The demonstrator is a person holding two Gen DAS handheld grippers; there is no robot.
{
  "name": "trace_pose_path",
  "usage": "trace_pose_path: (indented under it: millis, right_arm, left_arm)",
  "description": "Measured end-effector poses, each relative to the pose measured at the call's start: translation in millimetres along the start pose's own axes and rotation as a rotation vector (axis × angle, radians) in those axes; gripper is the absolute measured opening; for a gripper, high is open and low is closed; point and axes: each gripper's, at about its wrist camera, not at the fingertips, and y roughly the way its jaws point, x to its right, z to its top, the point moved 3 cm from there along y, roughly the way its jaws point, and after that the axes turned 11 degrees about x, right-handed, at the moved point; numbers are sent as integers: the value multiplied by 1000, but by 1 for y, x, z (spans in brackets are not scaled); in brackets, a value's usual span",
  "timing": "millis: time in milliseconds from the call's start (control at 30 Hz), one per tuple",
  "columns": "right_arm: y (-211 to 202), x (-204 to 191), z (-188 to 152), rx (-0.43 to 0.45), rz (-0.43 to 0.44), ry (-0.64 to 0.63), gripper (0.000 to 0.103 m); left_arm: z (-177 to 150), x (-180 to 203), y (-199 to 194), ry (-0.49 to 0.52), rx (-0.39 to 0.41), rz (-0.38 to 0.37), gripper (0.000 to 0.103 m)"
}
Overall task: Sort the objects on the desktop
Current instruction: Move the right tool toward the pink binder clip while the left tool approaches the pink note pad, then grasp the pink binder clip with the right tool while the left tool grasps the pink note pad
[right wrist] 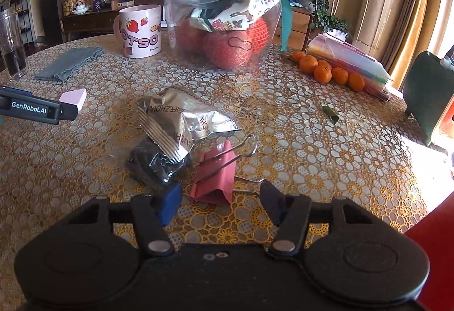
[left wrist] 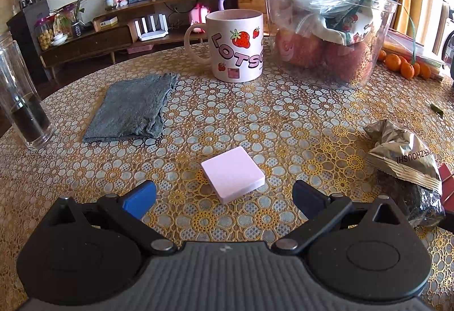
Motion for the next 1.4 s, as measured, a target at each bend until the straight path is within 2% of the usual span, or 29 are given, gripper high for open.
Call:
trace_pose_path:
  millis: [233,400,533,633,700,867,1167,1400]
  right_arm:
    - [2,-2,-1,9,2,-6,54]
    - [6,0,1,14,17,19,52]
    - [7,1,1,17,22,26,51]
    - [7,0,2,24,22,18,45]
    - [7,-1,2,27,23,15,38]
    - [7,0,3,28,36,15,34]
    - [2,7,1,26,2,46,33]
    - [-10,23,1,36,-25,106,31]
  left_arm:
    - [2,-4,20,-111,-59,51,101]
    - [2,1,22,-123,-49,49,85]
    - [5,5,19,-109,-34,37,58]
    - [6,9,18,-97,-29,20,47]
    - [6,10,17,-95,-29,15,47]
    - [5,10,16,-86,-26,2,47]
    - [3,13,11,-77,-26,-27,46]
    - [1,26,-4,-63,-23,-76,46]
